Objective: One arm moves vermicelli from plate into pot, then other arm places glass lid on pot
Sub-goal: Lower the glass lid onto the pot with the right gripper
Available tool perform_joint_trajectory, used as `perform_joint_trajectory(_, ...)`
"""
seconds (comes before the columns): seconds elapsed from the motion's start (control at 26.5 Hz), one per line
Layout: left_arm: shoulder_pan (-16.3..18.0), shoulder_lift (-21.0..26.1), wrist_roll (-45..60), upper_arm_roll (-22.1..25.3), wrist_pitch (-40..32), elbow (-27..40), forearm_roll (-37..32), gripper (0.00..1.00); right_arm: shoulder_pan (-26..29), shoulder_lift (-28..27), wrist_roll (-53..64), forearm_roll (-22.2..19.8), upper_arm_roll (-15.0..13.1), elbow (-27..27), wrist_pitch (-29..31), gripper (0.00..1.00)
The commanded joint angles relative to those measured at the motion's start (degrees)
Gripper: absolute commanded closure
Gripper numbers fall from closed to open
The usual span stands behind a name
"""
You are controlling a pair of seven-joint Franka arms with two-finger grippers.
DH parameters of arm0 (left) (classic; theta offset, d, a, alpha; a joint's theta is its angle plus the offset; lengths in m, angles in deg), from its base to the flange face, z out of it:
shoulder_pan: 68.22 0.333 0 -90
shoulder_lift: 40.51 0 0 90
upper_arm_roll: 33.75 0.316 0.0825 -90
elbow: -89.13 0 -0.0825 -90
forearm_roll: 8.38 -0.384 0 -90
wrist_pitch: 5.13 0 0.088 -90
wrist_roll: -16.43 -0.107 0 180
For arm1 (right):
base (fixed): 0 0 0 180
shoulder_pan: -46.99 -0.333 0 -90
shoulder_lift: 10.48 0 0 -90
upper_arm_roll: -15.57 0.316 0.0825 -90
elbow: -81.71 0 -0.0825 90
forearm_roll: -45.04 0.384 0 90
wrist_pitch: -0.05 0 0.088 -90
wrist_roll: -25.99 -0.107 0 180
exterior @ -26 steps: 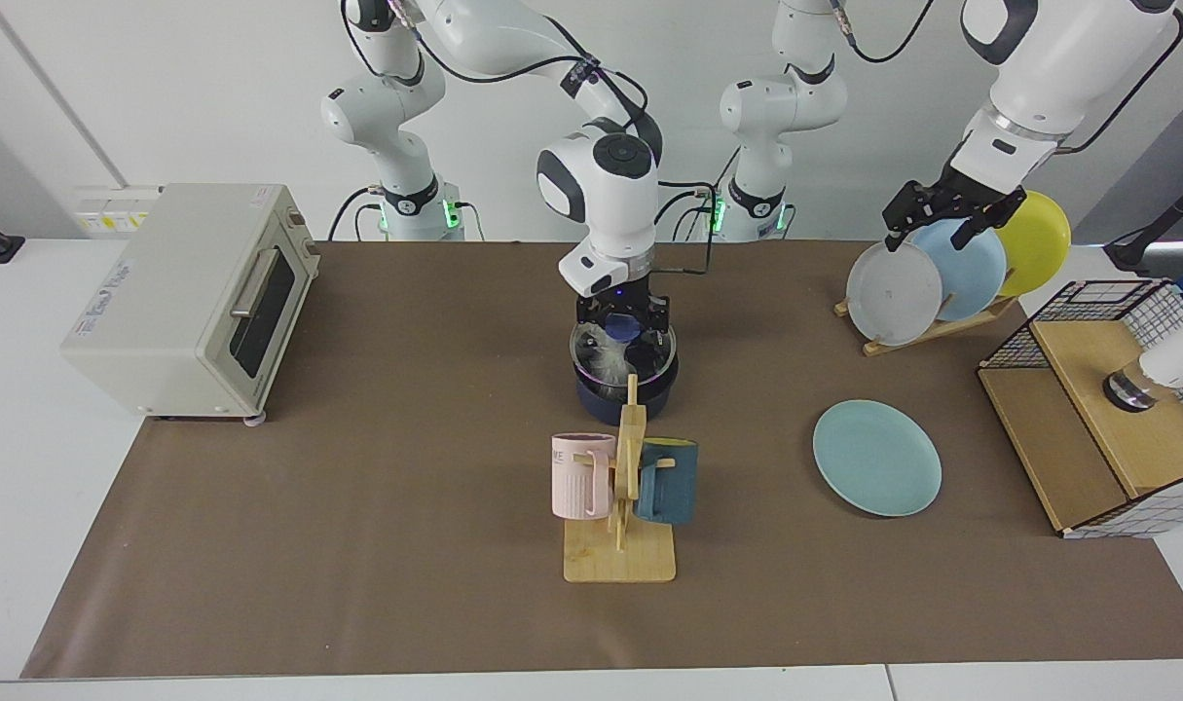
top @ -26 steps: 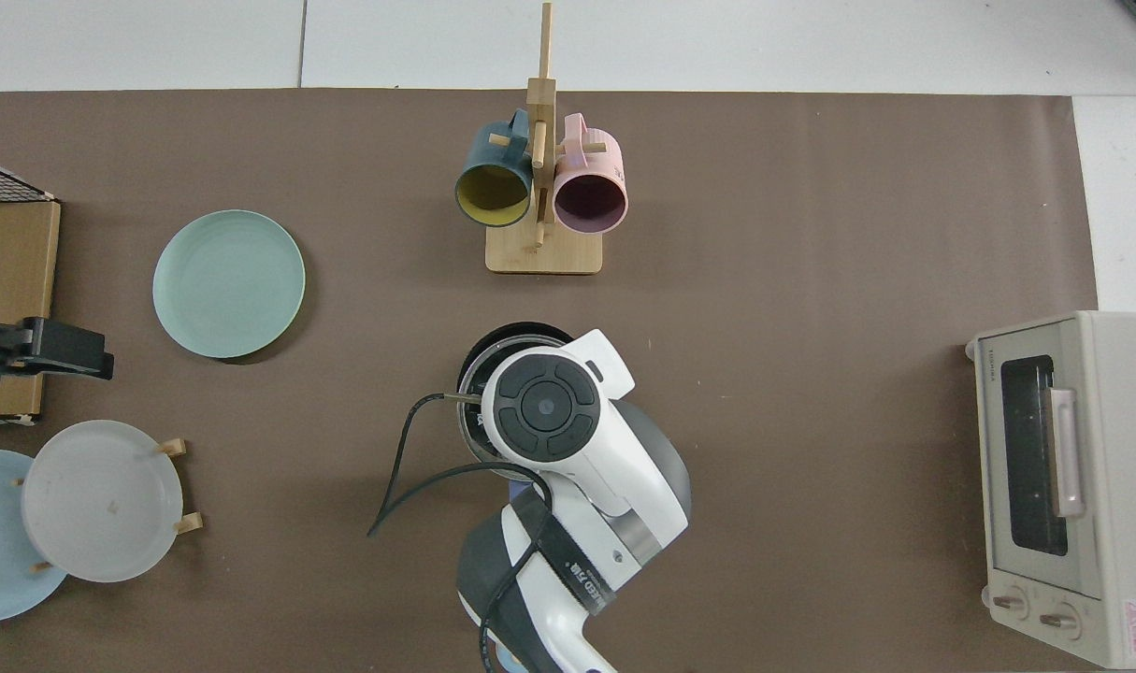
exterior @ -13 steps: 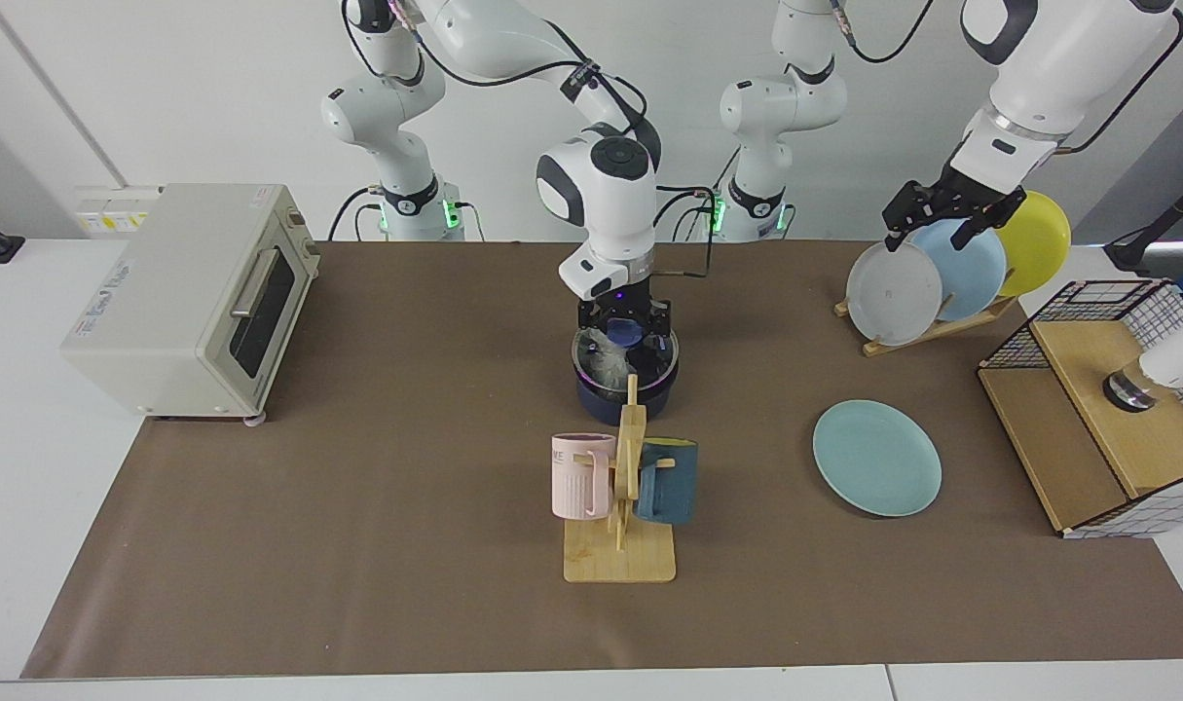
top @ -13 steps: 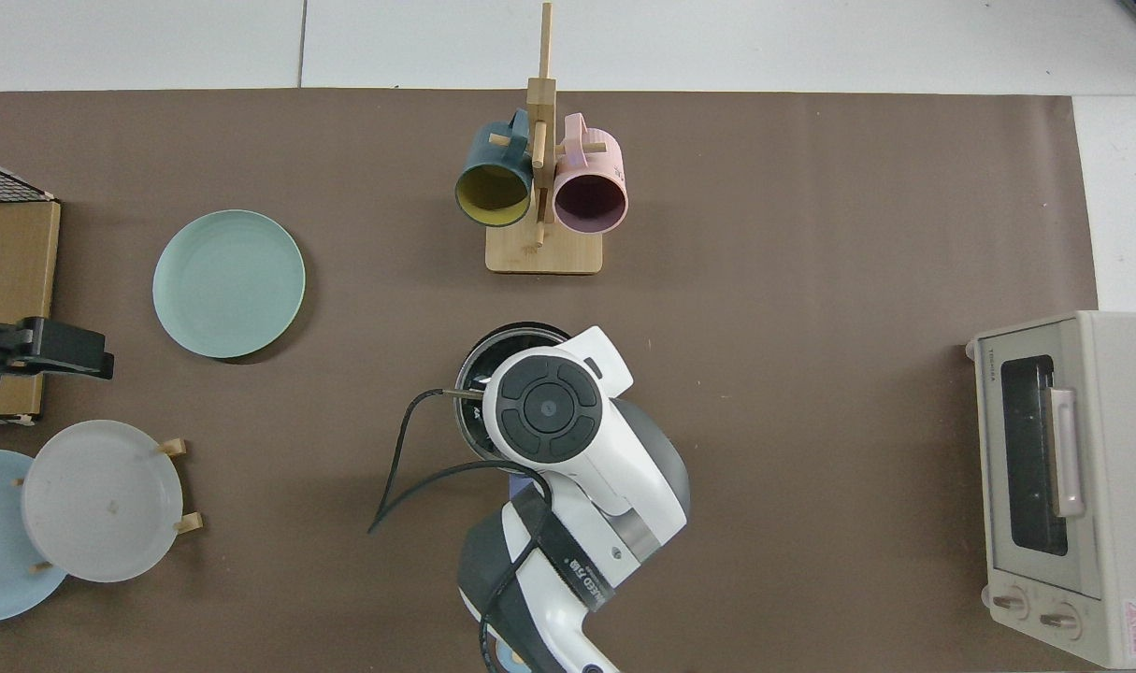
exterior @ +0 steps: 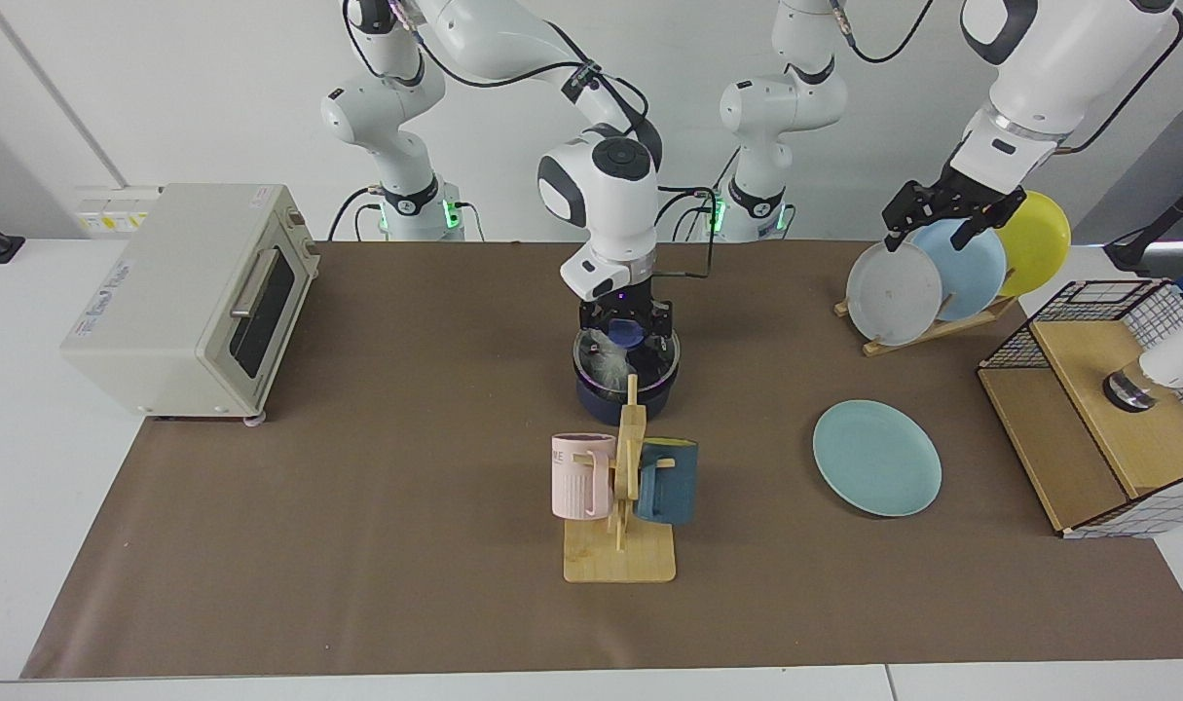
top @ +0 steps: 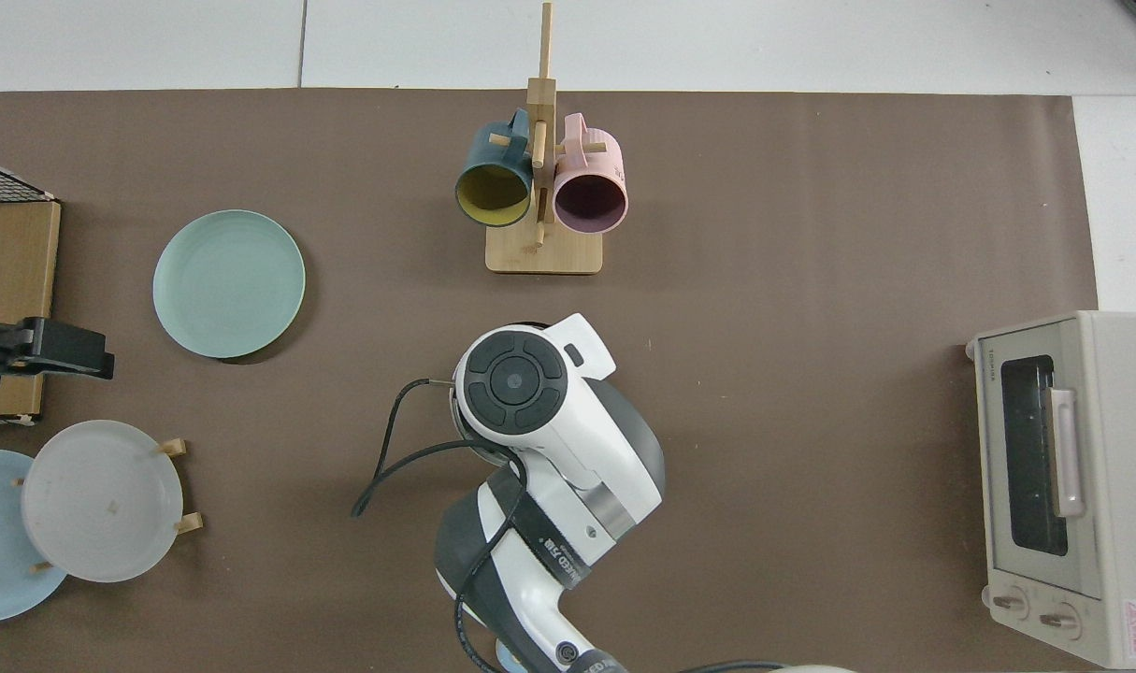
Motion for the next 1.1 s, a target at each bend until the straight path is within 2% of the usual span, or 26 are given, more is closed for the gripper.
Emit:
perform_joint_trajectory(0.0,-0.39,-1.0,-0.65,0.45,0.71,0.91,0.14,0.0,-0.3,-2.93,-2.13,-3.44,0.04,-3.02,-1.03,1.0)
perform_joint_trajectory(0.23,-0.48,-1.0,-0.65,0.45,0.71,0.91,0.14,0.0,-0.48,-3.11,-2.22,-4.32,0.04,-3.02,-1.03,1.0)
perform_joint_trajectory(0.68,-0.39,-1.0,-0.74,0.45,0.71,0.91,0.14,0.0,-0.3,-3.11,-2.75,-3.09,0.13,-3.02,-0.85,0.99)
perform_joint_trajectory(0.76,-0.39,-1.0,-0.74,0.45,0.71,0.91,0.14,0.0,-0.22,-3.11,-2.74,-2.92,0.04,-2.93,-0.85,0.74)
perform_joint_trajectory(0.79,-0.39,-1.0,-0.65,0.45,0.71,0.91,0.14,0.0,-0.13,-3.11,-2.66,-2.65,0.13,-2.93,-0.85,0.57)
perform_joint_trajectory(0.83,-0.39,-1.0,-0.74,0.45,0.71,0.91,0.14,0.0,-0.04,-3.11,-2.57,-2.48,0.04,-2.93,-0.85,0.31)
perform_joint_trajectory(0.87,-0.48,-1.0,-0.65,0.45,0.71,0.91,0.14,0.0,-0.04,-3.11,-2.57,-2.56,0.04,-2.93,-0.85,0.0)
perform_joint_trajectory(1.06,-0.48,-1.0,-0.65,0.45,0.71,0.91,0.14,0.0,0.31,-2.67,-2.13,-3.18,0.04,-3.28,-3.57,0.0)
